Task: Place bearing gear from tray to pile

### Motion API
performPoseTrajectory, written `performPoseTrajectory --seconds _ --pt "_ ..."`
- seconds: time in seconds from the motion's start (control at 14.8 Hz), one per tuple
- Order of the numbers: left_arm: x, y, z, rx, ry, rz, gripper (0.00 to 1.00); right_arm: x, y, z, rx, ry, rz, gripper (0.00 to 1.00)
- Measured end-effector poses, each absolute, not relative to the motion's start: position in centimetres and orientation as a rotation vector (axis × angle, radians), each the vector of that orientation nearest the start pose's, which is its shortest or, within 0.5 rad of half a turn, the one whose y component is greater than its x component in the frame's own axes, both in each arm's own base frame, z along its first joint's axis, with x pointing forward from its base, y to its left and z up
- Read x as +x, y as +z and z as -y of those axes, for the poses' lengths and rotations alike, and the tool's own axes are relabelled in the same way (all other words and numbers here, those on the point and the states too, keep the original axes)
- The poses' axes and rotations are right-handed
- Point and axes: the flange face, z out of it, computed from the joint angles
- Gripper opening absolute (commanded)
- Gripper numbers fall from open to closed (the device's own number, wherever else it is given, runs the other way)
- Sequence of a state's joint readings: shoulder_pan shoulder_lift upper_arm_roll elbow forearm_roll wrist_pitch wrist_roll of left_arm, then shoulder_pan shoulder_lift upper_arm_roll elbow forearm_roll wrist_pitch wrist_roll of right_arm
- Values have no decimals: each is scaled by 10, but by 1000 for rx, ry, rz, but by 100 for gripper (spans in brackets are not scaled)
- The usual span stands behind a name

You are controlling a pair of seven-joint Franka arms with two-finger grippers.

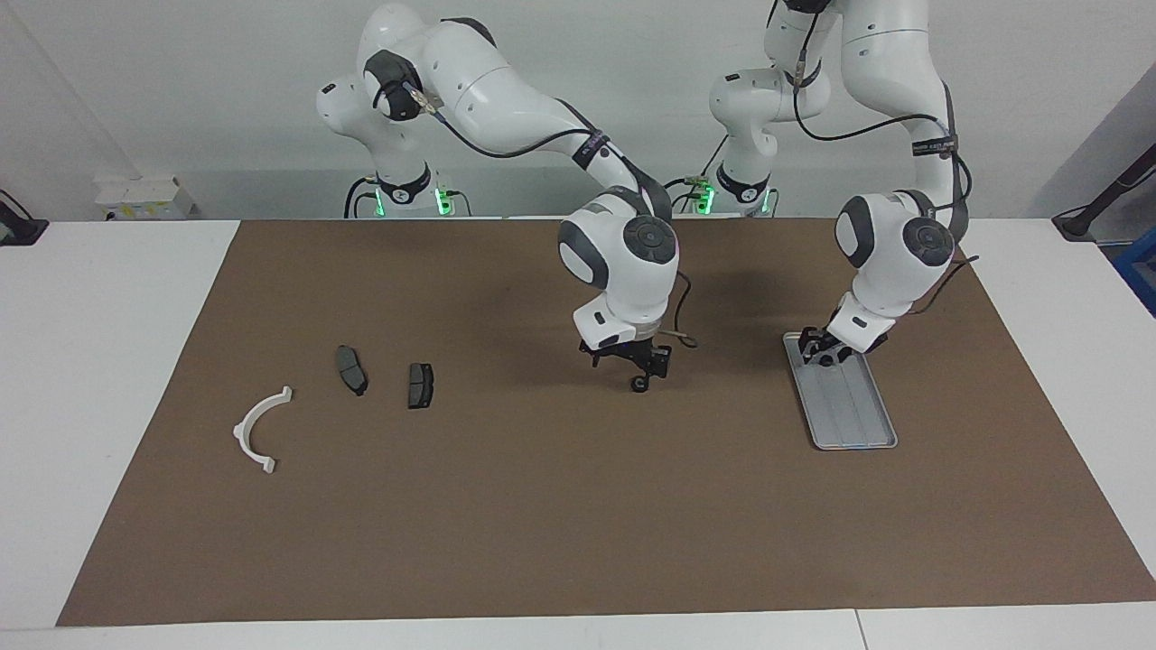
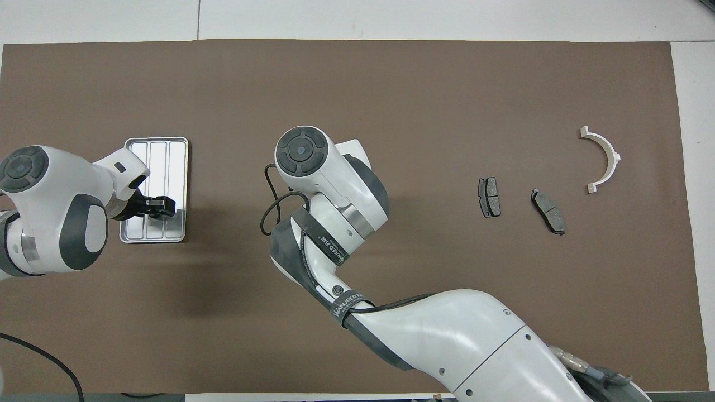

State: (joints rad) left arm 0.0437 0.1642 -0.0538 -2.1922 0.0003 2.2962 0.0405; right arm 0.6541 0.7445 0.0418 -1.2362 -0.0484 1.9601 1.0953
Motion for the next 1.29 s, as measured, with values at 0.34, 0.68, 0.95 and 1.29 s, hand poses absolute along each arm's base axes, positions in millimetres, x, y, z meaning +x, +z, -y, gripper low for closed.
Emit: performPoseTrajectory --seconds 0.34,0.68,0.95,1.29 --pt "543 304 0 -3149 96 -54 57 583 300 -485 -3120 -15 -616 100" --pt "541 302 0 -3149 102 -35 49 574 279 -500 -3134 -12 -630 100" --pt "540 300 -1 -3149 106 -31 27 574 282 -504 -3128 -23 -627 87" --pt "539 300 -1 -3149 106 -30 0 576 284 -504 -3121 -34 -630 66"
